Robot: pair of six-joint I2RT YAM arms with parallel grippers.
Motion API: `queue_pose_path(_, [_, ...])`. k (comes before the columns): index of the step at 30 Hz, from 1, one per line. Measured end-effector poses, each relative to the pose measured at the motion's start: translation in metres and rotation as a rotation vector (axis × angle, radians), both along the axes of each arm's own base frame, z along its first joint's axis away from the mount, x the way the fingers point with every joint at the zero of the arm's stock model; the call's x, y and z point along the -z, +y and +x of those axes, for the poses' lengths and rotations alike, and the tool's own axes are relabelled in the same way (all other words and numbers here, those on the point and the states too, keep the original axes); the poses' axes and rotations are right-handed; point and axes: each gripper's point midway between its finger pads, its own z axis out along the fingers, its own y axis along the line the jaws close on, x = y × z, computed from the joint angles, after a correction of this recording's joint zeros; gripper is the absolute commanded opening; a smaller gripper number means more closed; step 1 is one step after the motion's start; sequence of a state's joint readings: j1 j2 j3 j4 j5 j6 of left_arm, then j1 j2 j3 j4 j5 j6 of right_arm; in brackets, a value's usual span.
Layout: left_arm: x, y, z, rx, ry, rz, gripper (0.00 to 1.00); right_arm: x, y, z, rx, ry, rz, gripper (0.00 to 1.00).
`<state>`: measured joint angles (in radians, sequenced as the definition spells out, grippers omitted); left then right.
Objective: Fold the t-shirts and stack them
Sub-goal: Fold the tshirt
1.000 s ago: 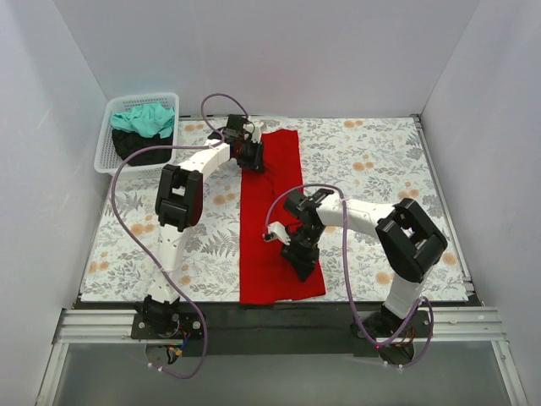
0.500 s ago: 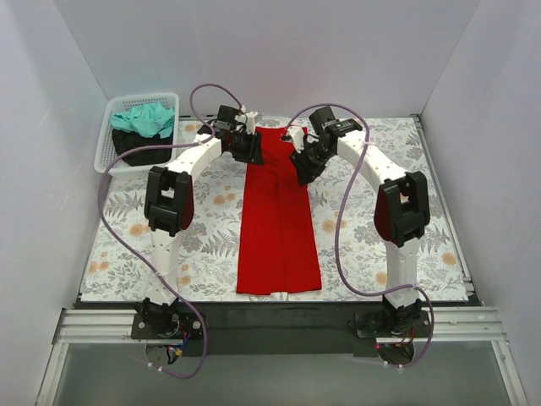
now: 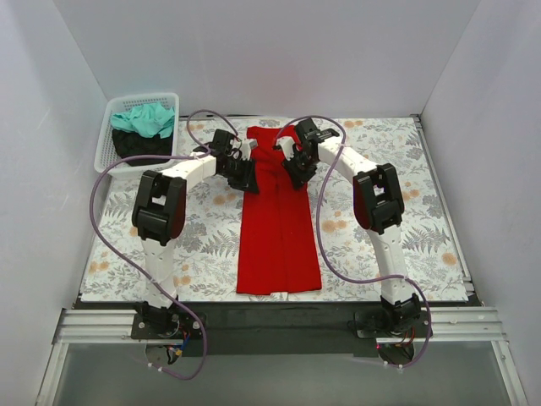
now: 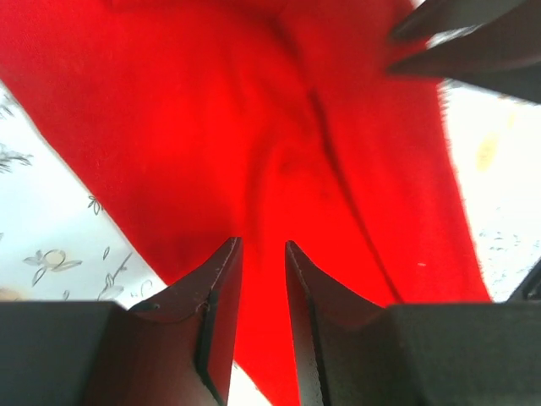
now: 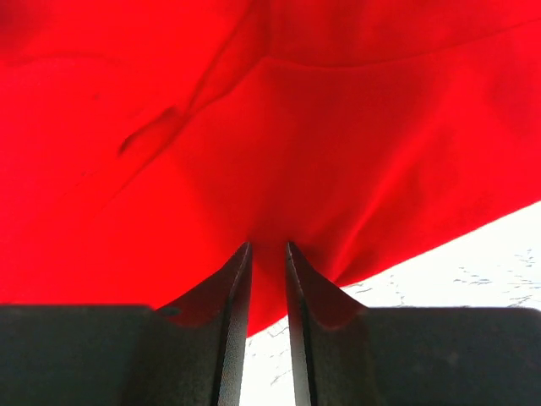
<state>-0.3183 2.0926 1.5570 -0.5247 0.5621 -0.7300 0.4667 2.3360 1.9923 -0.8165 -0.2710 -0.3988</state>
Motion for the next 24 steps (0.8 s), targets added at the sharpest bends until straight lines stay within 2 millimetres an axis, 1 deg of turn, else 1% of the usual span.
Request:
queue_pose_path(2, [0.017,0.002,-0.003,-0.004,0.034,0.017,0.24,0.001,0.0,0.005,0.009,-0.015,0.0,0.3])
queue_pose_path(3, [0.024,0.003,-0.003,-0.007,0.045,0.026,0.24,0.001,0.001,0.006,0.012,-0.019,0.005,0.33])
queue_pose_path(5, [0.034,0.005,-0.003,-0.012,0.06,0.038,0.24,0.0,0.004,0.007,0.012,-0.019,0.021,0.37])
queue_pose_path(6, [0.034,0.006,0.0,-0.014,0.059,0.034,0.24,0.0,0.005,0.007,0.014,-0.016,0.032,0.39])
queue_pose_path(8, [0.032,0.007,0.011,-0.021,0.04,0.034,0.27,-0.002,0.006,0.008,0.022,-0.006,0.057,0.41])
queue_pose_path(10, [0.028,0.008,0.03,-0.018,0.006,0.03,0.31,-0.008,0.007,0.011,0.03,-0.005,0.079,0.42])
queue_pose_path(12, [0.02,0.009,0.049,-0.003,-0.049,0.012,0.33,-0.018,0.006,0.021,0.045,-0.028,0.101,0.42])
queue_pose_path(15, [0.006,0.013,0.049,0.048,-0.104,-0.02,0.37,-0.036,-0.001,0.044,0.083,-0.089,0.127,0.41])
queue_pose_path(16, [0.0,0.013,0.043,0.072,-0.131,-0.032,0.38,-0.041,-0.003,0.051,0.095,-0.109,0.131,0.41])
queue_pose_path(17, [-0.004,0.014,0.031,0.101,-0.15,-0.04,0.39,-0.046,-0.006,0.057,0.107,-0.126,0.132,0.41])
queue_pose_path(19, [-0.02,0.01,-0.008,0.182,-0.192,-0.052,0.4,-0.052,-0.011,0.067,0.133,-0.153,0.136,0.39])
queue_pose_path(21, [-0.039,0.0,-0.055,0.295,-0.255,-0.067,0.41,-0.052,-0.015,0.075,0.155,-0.168,0.133,0.37])
queue_pose_path(24, [-0.074,-0.029,-0.133,0.535,-0.442,-0.114,0.41,-0.041,-0.016,0.081,0.177,-0.163,0.122,0.35])
